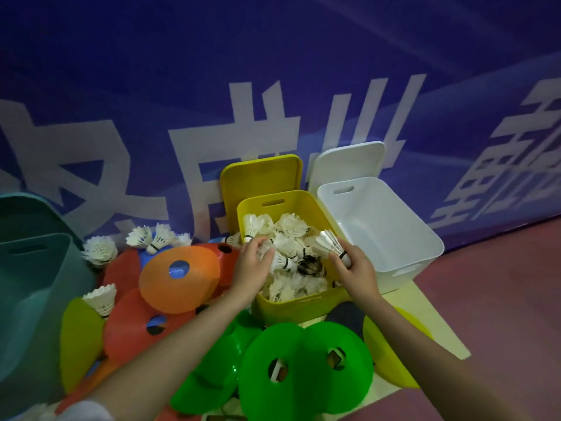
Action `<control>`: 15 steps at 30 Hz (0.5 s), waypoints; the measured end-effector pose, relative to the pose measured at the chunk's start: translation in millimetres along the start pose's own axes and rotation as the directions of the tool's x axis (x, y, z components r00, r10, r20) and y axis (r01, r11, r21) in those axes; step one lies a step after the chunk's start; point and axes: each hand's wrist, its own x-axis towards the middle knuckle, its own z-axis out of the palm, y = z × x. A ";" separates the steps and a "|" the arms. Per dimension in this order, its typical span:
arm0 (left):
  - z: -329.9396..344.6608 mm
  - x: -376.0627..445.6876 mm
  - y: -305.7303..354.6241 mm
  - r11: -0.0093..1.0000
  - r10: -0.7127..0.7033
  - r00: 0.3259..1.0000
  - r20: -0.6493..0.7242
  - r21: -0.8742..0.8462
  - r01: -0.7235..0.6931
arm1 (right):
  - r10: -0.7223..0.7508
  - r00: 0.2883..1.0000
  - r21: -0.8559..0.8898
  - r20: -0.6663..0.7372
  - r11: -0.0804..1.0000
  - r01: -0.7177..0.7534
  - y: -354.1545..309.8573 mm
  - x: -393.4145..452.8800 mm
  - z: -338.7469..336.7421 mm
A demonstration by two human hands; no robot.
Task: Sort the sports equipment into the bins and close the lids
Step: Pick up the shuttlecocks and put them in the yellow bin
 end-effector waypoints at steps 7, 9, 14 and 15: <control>37.0 26.1 -11.9 0.901 0.002 0.978 0.206 0.425 -0.092 | -0.077 0.991 -0.010 0.107 0.997 0.079 16.6 25.0 -9.2; 44.1 29.9 -20.2 0.795 0.023 0.952 0.306 0.572 -0.203 | -0.100 0.987 -0.009 0.127 0.995 0.102 16.7 31.4 -9.7; 51.2 39.8 -28.4 0.684 -0.017 0.952 0.306 0.698 -0.212 | -0.132 0.976 -0.033 0.175 0.990 0.140 17.5 51.6 -6.9; 52.9 40.7 -30.6 0.635 -0.014 0.947 0.321 0.735 -0.240 | -0.127 0.975 -0.047 0.182 0.989 0.138 18.0 56.7 -4.7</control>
